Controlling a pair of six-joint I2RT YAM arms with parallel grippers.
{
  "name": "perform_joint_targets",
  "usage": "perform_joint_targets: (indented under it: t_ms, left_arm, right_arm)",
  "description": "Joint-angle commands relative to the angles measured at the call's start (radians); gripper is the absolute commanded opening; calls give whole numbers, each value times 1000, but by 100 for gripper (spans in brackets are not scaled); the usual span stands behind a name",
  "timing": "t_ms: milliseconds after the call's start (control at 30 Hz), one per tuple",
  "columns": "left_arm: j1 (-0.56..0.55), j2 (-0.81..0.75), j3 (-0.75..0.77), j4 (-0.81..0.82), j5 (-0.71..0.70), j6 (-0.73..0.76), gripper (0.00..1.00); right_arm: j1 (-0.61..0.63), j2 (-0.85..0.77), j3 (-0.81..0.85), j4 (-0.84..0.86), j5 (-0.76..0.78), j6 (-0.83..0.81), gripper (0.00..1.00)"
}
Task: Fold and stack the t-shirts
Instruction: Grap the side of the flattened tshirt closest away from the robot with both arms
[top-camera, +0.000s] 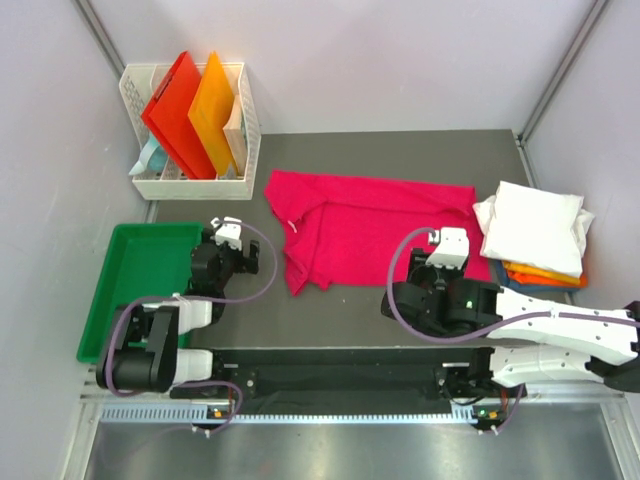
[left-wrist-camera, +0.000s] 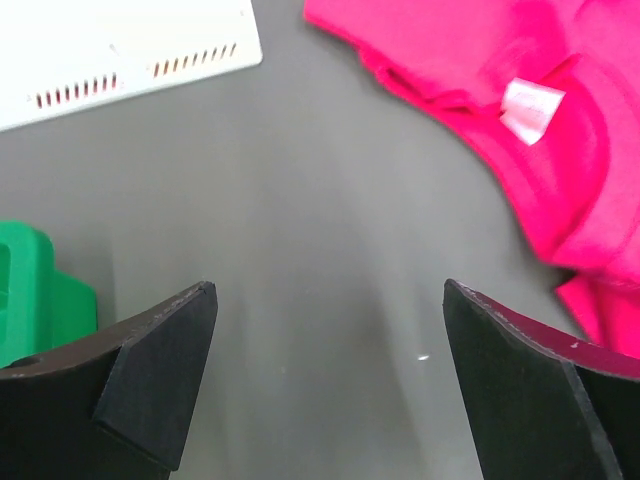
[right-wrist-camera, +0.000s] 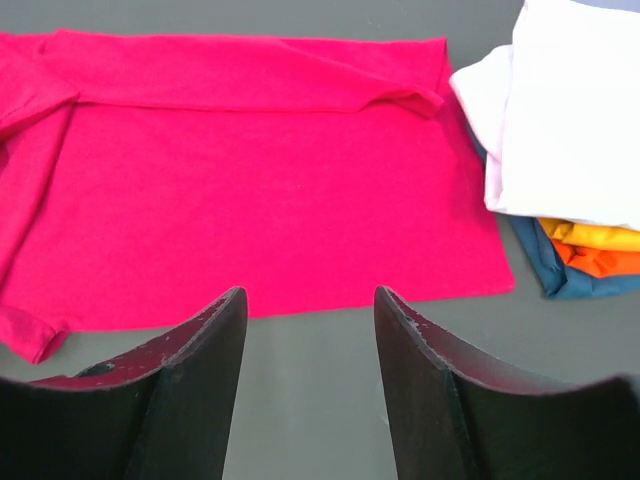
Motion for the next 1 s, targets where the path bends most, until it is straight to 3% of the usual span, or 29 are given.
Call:
perform_joint_targets:
  t_ms: [0,233,367,400,467,533,700,800,967]
  left_arm:
    - [33,79,56,115,-6,-8,99]
    - [45,233,87,280,-13,-84,99]
    - [47,242,68,286,-52,-106,99]
    - [47,289,51,426,-79,-109,99]
    - [47,331,16,527,-81,-105,99]
    - [45,281,51,363,-77,-112,99]
    - [47,319,76,387,-226,-170,99]
    - [47,277,105,250,-221,-181,99]
    - [47,306,85,353,-225,-169,99]
  right_arm:
    - [32,38,75,-134,98,165,55]
    - [36,78,120,-78,107,109,57]
    - [34,100,135,-82,109,104,59]
    - [32,104,138,-81,110,107,60]
    - [31,117,141,-78,110,105,61]
    - [29,126,147,-81,110,112,62]
    - [14,132,152,-71,130,110,65]
    - [2,131,146,-70,162,105,67]
    - [-17,143,138,-67,250,107,75]
